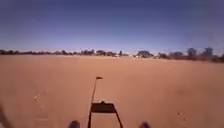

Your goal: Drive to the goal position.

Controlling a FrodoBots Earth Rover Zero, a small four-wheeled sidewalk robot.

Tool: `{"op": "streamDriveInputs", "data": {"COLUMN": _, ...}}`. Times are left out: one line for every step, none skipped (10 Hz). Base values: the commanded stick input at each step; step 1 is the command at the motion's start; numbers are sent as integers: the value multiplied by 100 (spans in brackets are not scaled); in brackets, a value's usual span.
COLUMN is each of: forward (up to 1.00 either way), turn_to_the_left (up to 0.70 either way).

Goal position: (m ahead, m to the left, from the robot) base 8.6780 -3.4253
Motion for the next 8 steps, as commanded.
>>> {"op": "streamDriveInputs", "data": {"forward": 70, "turn_to_the_left": -27}}
{"op": "streamDriveInputs", "data": {"forward": 70, "turn_to_the_left": -27}}
{"op": "streamDriveInputs", "data": {"forward": 70, "turn_to_the_left": -1}}
{"op": "streamDriveInputs", "data": {"forward": 70, "turn_to_the_left": 0}}
{"op": "streamDriveInputs", "data": {"forward": 70, "turn_to_the_left": 0}}
{"op": "streamDriveInputs", "data": {"forward": 70, "turn_to_the_left": -23}}
{"op": "streamDriveInputs", "data": {"forward": 70, "turn_to_the_left": -27}}
{"op": "streamDriveInputs", "data": {"forward": 70, "turn_to_the_left": -27}}
